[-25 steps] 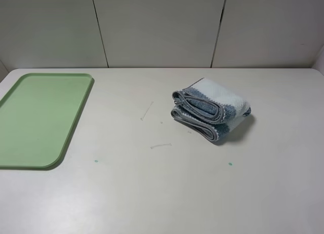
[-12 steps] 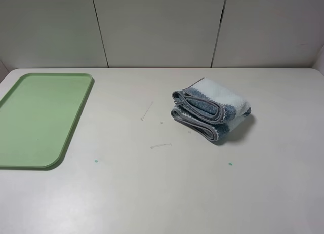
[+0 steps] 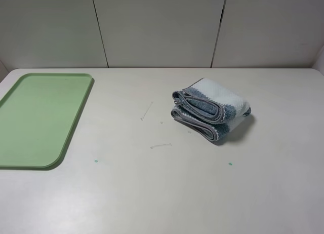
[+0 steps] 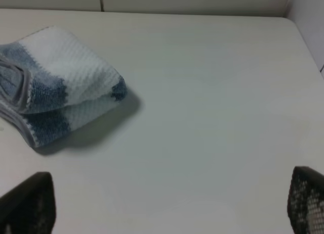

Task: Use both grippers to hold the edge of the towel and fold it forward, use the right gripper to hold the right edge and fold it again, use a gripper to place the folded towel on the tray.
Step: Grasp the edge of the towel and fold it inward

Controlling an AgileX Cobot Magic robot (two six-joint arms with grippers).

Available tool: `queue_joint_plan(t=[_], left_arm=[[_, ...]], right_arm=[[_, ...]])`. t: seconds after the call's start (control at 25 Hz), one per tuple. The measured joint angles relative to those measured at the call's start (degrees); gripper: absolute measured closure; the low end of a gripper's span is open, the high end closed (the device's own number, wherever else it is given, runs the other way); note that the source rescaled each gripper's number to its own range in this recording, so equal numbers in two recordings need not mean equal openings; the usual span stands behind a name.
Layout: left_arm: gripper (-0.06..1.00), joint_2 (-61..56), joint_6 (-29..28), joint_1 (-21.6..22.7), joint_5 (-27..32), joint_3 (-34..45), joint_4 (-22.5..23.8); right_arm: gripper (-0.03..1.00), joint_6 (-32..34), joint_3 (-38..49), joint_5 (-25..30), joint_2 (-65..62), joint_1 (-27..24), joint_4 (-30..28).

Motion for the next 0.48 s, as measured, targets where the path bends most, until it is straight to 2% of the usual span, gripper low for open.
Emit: queue_joint_plan(t=[0.48], left_arm=[[0.09,0.0,0.0,0.0,0.0,0.0,0.0]], right_arm=[[-0.03,0.0,0.0,0.0,0.0,0.0,0.0]])
